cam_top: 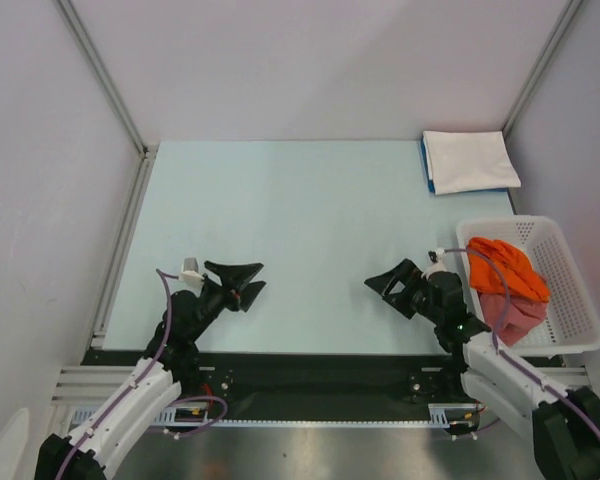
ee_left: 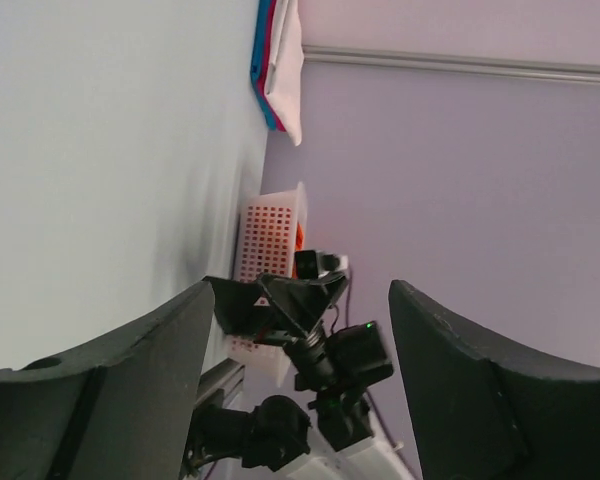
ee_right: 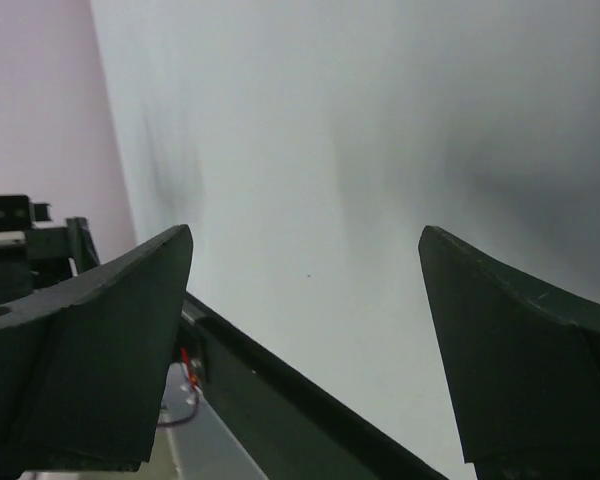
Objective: Fold and stack the t-shirts
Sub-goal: Reset both grippers
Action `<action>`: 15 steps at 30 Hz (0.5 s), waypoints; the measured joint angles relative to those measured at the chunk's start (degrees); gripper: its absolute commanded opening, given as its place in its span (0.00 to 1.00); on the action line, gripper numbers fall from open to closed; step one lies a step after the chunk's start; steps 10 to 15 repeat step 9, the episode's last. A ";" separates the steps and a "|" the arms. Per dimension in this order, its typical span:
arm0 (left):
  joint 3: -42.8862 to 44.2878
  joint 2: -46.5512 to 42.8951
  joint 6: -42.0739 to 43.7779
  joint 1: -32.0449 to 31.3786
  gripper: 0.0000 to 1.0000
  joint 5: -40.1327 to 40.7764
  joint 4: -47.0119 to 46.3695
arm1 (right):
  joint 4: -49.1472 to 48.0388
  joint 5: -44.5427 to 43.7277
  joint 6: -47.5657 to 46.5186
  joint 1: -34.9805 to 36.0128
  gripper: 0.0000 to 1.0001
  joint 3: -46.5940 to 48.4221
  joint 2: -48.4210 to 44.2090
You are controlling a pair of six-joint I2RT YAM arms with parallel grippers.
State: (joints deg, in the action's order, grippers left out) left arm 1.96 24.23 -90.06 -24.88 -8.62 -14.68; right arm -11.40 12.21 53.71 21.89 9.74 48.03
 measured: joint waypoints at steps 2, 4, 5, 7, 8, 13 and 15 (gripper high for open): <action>0.00 -0.04 -1.07 0.00 0.77 -0.09 -1.18 | 0.35 -0.33 4.09 -0.15 1.00 -2.71 -4.94; 0.00 -1.07 -2.16 0.00 0.77 -0.26 -2.19 | -1.07 -0.39 8.63 -0.66 1.00 -5.51 -10.25; 0.00 -2.19 -2.56 0.00 0.77 -0.42 -2.34 | -1.27 -0.44 10.38 -0.81 1.00 -6.27 -11.93; 0.00 -4.09 -2.93 0.00 0.77 -0.83 -2.32 | -1.38 -0.26 14.47 -1.07 1.00 -7.19 -16.28; 0.00 -5.51 -2.95 0.00 0.77 -1.07 -2.38 | -1.60 0.07 16.65 -1.33 1.00 -7.37 -18.60; 0.00 -6.49 -2.97 0.00 0.77 -1.27 -2.49 | -1.86 0.39 18.05 -1.60 1.00 -7.37 -20.55; 0.00 -6.49 -2.97 0.00 0.77 -1.27 -2.49 | -1.86 0.39 18.05 -1.60 1.00 -7.37 -20.55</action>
